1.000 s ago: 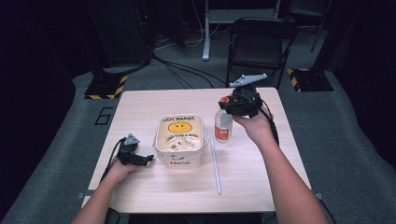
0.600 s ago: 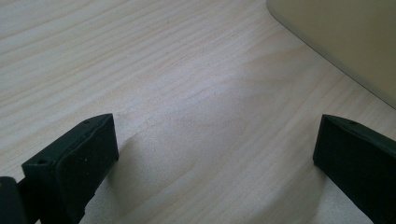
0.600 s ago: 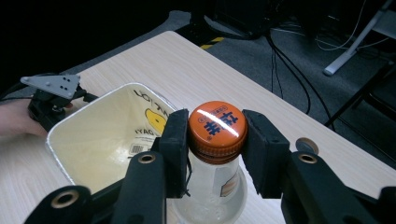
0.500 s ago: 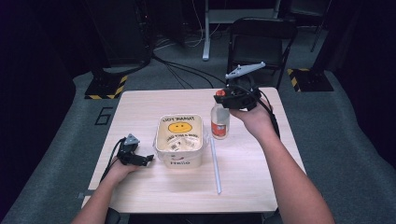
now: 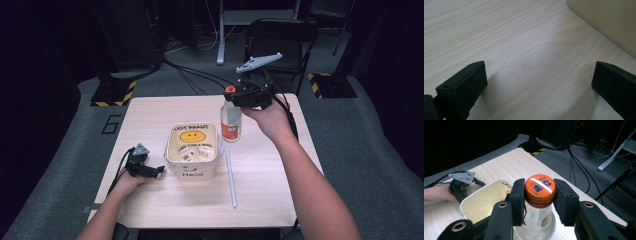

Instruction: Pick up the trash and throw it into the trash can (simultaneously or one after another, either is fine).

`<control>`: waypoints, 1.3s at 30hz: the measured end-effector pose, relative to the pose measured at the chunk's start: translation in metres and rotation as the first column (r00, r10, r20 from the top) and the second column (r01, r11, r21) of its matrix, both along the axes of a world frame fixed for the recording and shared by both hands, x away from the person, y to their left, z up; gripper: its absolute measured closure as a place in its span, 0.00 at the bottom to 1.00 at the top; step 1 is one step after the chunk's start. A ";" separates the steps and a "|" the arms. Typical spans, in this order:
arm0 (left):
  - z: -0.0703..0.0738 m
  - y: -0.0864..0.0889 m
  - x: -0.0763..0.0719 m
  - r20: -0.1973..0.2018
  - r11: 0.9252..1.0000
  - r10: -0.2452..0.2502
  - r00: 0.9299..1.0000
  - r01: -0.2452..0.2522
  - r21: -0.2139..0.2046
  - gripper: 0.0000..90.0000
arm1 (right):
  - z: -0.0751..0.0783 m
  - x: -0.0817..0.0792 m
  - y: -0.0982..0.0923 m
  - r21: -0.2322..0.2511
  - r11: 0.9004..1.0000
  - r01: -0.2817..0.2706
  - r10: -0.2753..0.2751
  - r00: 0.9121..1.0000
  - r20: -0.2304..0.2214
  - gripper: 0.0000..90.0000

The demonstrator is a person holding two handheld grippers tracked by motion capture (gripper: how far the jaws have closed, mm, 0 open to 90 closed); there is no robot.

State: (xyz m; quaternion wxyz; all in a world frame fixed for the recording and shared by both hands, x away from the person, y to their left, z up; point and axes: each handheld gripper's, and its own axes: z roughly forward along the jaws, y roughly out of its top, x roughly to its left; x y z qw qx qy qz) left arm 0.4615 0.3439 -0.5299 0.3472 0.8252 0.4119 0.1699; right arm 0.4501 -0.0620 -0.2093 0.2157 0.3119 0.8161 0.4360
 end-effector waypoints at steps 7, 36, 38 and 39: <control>0.000 0.000 0.000 -0.001 1.000 0.000 1.000 0.000 0.000 0.00 | 0.010 0.000 0.008 -0.001 1.000 -0.012 0.012 1.000 0.013 0.69; 0.000 0.000 0.000 0.001 1.000 0.004 1.000 -0.003 -0.005 0.00 | 0.014 0.006 0.067 -0.001 0.993 -0.117 0.116 0.992 0.046 0.69; 0.000 0.000 0.000 0.000 1.000 0.004 1.000 -0.004 -0.005 0.00 | 0.011 0.007 0.069 -0.003 0.993 -0.116 0.116 0.992 0.041 0.69; 0.000 0.000 0.000 0.000 1.000 0.004 1.000 -0.004 -0.006 0.00 | 0.008 0.009 0.072 -0.004 0.993 -0.116 0.116 0.993 0.034 0.69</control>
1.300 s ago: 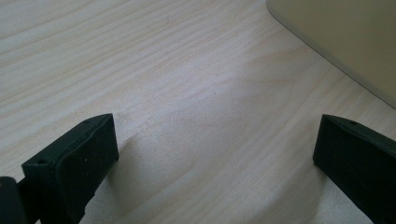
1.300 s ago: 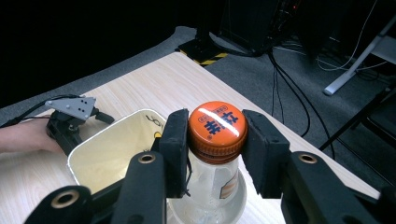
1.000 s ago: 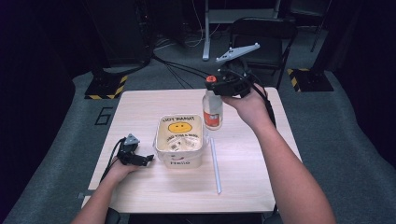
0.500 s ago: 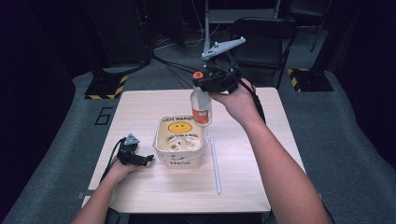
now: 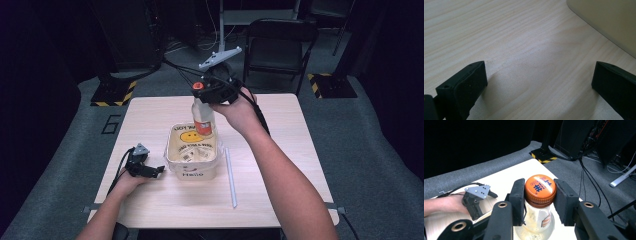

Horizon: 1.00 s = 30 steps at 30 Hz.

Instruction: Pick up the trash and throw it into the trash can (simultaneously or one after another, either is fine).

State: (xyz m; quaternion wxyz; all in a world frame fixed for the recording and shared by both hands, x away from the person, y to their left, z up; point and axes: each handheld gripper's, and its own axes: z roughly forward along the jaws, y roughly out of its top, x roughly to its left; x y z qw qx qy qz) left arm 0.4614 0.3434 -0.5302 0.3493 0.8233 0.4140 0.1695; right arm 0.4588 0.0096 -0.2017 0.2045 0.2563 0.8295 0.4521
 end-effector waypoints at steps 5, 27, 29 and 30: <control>0.000 0.000 0.000 -0.001 1.000 0.000 1.000 0.000 0.000 0.00 | -0.014 0.005 0.005 -0.014 1.000 -0.004 0.004 1.000 -0.016 0.69; 0.000 0.000 0.000 -0.001 1.000 -0.001 1.000 0.001 0.000 0.00 | -0.063 0.018 0.015 -0.055 0.998 0.032 -0.034 0.998 -0.048 0.69; 0.000 0.000 0.000 0.000 1.000 -0.001 1.000 0.001 0.000 0.00 | -0.065 0.020 0.015 -0.059 0.998 0.032 -0.035 0.998 -0.045 0.69; 0.000 0.000 0.000 -0.001 1.000 -0.001 1.000 0.001 0.000 0.00 | -0.068 0.019 0.016 -0.057 0.998 0.042 -0.045 0.998 -0.054 0.69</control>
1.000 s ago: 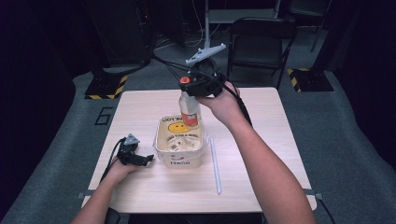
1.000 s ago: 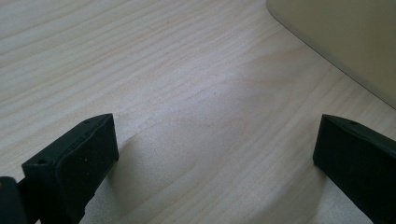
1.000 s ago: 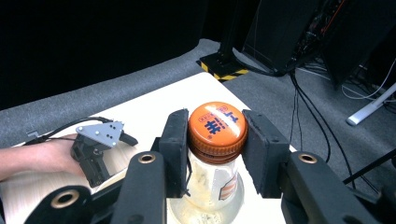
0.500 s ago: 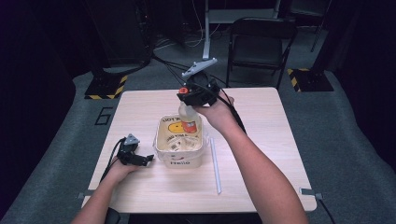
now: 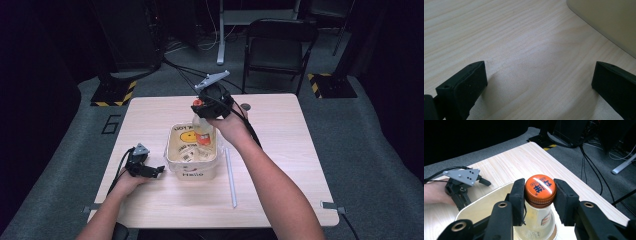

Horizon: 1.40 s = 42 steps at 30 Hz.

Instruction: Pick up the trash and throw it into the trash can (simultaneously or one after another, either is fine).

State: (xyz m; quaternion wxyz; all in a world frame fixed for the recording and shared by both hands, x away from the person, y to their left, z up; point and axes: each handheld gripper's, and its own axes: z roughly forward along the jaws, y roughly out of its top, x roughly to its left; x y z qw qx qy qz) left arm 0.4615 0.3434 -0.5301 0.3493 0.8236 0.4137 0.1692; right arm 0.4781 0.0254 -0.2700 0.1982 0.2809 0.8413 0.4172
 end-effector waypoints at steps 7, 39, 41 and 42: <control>0.000 0.000 0.000 0.004 1.000 0.001 1.000 -0.001 -0.001 0.00 | -0.012 0.001 0.001 -0.009 1.000 0.008 -0.008 1.000 -0.007 0.69; 0.000 0.000 0.000 0.001 1.000 -0.002 1.000 0.002 0.002 0.00 | -0.065 0.009 0.005 -0.053 0.998 0.030 -0.033 0.998 -0.044 0.69; 0.000 0.000 0.000 0.001 1.000 -0.002 1.000 0.002 0.002 0.00 | -0.067 0.009 0.006 -0.057 0.998 0.034 -0.037 0.998 -0.057 0.69; 0.000 0.000 0.000 0.001 1.000 -0.002 1.000 0.002 0.001 0.00 | -0.067 0.008 0.006 -0.051 0.998 0.037 -0.040 0.997 -0.058 0.69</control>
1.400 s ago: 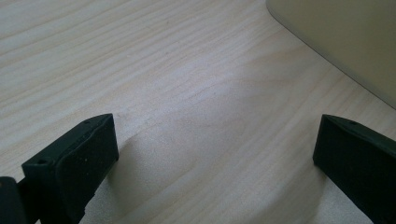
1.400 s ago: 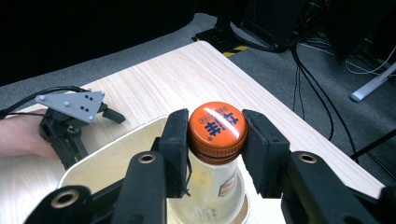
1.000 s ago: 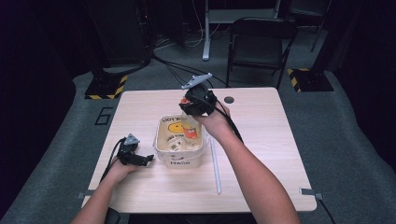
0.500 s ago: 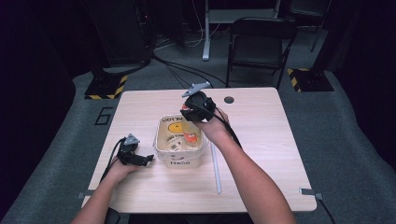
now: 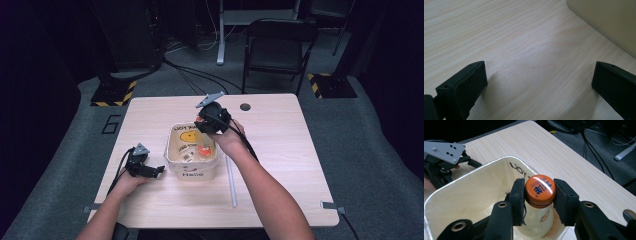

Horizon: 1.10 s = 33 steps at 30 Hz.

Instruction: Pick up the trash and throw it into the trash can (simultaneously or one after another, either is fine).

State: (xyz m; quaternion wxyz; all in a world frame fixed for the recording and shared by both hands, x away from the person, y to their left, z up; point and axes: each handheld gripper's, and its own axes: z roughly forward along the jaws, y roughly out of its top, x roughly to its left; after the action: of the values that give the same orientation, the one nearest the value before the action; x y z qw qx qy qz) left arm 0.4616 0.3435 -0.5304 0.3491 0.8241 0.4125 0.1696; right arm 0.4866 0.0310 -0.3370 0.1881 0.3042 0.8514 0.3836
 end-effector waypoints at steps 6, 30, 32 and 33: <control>0.000 0.000 0.000 0.001 1.000 0.000 1.000 0.000 0.000 0.00 | -0.001 0.002 -0.003 0.011 1.000 0.004 -0.004 1.000 -0.006 0.69; 0.000 0.000 0.000 0.001 1.000 -0.004 1.000 0.004 0.009 0.00 | -0.006 -0.007 -0.029 0.070 0.995 0.076 -0.074 0.997 -0.030 0.51; 0.000 0.000 0.000 0.001 1.000 -0.004 1.000 0.004 0.009 0.00 | -0.006 -0.008 -0.034 0.065 0.995 0.074 -0.072 0.997 -0.025 0.51; 0.000 0.000 0.000 0.003 1.000 -0.004 1.000 0.004 0.009 0.00 | -0.006 -0.010 -0.036 0.067 0.994 0.083 -0.081 0.996 -0.030 0.51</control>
State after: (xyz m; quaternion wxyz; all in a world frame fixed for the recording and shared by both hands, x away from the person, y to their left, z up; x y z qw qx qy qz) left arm 0.4618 0.3439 -0.5301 0.3463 0.8263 0.4096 0.1720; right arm 0.4771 -0.0048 -0.3429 0.1816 0.3504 0.8270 0.4004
